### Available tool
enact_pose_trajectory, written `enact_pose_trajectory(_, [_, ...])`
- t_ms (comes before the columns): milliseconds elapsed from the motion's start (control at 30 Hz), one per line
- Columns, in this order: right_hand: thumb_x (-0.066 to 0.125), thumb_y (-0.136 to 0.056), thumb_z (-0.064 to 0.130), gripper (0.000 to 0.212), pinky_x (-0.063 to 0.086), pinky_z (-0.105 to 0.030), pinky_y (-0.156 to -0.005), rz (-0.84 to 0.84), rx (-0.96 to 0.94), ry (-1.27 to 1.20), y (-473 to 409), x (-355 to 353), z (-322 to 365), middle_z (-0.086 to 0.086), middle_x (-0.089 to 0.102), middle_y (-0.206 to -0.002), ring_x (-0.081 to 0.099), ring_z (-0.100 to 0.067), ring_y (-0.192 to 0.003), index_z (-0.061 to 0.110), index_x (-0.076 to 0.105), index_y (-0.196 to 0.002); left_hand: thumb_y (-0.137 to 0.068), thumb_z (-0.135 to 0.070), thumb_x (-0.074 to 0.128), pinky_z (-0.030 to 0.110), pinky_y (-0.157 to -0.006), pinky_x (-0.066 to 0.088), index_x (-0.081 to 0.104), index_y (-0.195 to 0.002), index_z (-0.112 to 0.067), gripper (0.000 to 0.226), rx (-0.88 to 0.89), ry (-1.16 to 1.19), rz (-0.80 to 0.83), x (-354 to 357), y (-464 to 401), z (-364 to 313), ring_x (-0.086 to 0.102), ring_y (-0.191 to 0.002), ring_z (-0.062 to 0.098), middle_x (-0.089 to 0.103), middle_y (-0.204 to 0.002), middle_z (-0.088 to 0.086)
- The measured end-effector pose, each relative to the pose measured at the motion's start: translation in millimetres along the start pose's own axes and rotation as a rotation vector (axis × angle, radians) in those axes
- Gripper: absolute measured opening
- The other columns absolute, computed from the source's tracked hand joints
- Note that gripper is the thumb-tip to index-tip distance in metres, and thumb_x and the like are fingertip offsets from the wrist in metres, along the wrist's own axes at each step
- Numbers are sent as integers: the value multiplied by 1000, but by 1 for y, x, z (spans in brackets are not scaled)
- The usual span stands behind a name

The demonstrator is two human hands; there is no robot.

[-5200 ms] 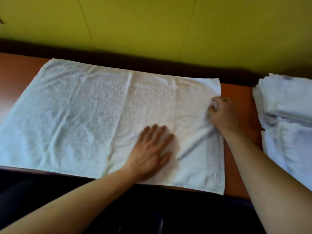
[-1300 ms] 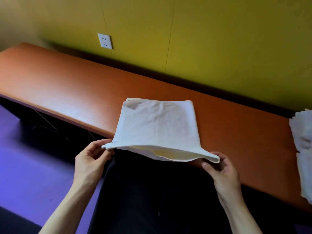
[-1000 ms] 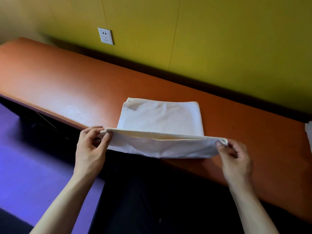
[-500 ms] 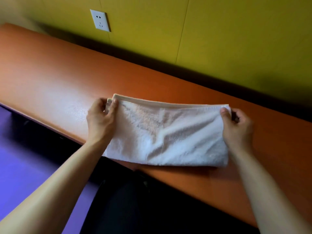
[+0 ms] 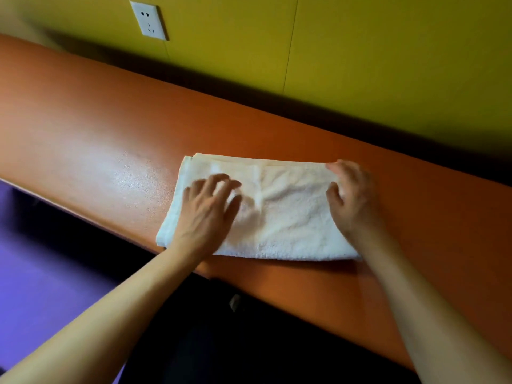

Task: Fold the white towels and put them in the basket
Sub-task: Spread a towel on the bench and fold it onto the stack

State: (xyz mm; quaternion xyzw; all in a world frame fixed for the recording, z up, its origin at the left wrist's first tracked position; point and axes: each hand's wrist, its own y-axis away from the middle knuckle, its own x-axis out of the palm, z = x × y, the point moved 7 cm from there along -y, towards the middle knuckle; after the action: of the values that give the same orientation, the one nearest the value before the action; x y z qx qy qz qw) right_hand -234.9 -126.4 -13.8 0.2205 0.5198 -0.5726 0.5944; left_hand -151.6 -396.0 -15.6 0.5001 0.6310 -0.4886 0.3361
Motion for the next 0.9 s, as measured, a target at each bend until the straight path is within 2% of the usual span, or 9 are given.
enact_pose_trajectory(100, [32, -105, 43, 47, 18, -44, -121, 321, -82, 127, 11, 20, 9, 0, 38, -157, 29, -21, -146, 28, 42, -148, -98, -54, 37, 48, -101, 39, 49, -139, -36, 47, 114, -91, 213, 24, 20, -25, 50, -125, 33, 50, -143, 1])
enact_pose_trajectory(167, [27, -105, 50, 51, 15, -43, -123, 397, -32, 136, 24, 24, 2, 4, 29, -162, 23, -18, -149, 33, 32, -152, -97, -51, 34, 53, -108, 34, 43, -144, -36, 50, 127, -163, 281, 32, 27, -30, 45, -135, 35, 46, -150, 3])
enact_pose_trajectory(300, [25, -101, 52, 54, 25, -43, -116, 348, 115, 137, 59, 6, -15, 4, 37, -158, 33, -20, -145, 34, 39, -150, -96, -34, 47, 59, -116, 23, 41, -148, -35, 52, 145, -177, 378, 35, 26, -45, 36, -144, 40, 39, -158, 4])
enact_pose_trajectory(333, [26, -98, 52, 55, 27, -44, -114, 328, 174, 130, 72, -3, -19, 4, 42, -155, 37, -22, -142, 34, 43, -147, -97, -35, 45, 59, -116, 22, 42, -147, -36, 51, 161, -174, 385, 33, 26, -54, 35, -144, 41, 38, -158, 4])
enact_pose_trajectory(433, [30, -94, 52, 55, 31, -48, -109, 286, 308, 187, 124, -26, -23, 3, 52, -147, 44, -26, -134, 34, 49, -142, -97, -53, 19, 57, -118, 19, 47, -143, -34, 57, 178, -165, 426, 29, 30, -90, 34, -143, 38, 40, -154, 6])
enact_pose_trajectory(500, [37, -91, 49, 53, 34, -49, -104, 243, 383, 233, 157, -42, -25, 2, 57, -139, 49, -28, -126, 32, 54, -139, -97, -56, 22, 55, -118, 19, 50, -140, -29, 58, 206, -192, 438, 32, 38, -120, 34, -142, 38, 42, -151, 10])
enact_pose_trajectory(667, [53, -83, 34, 48, 39, -44, -89, 96, 608, 239, 221, -71, -28, -3, 65, -123, 56, -31, -111, 25, 64, -129, -89, -47, 39, 48, -107, 36, 52, -134, -20, 55, 360, -177, 461, 43, 85, -192, 49, -127, 36, 52, -141, 11])
enact_pose_trajectory(767, [62, -81, 30, 44, 41, -44, -86, 64, 669, 255, 236, -78, -23, -5, 66, -119, 56, -33, -108, 23, 66, -125, -82, -30, 53, 47, -98, 45, 58, -128, -17, 48, 525, -137, 424, 44, 131, -225, 57, -115, 36, 57, -133, 13])
enact_pose_trajectory(900, [64, -80, 31, 46, 41, -45, -88, 108, 688, 247, 238, -82, -19, -7, 64, -119, 55, -34, -110, 23, 65, -126, -88, -21, 43, 51, -109, 43, 49, -144, -16, 57, 694, -251, 426, 53, 182, -228, 53, -130, 38, 49, -149, 13])
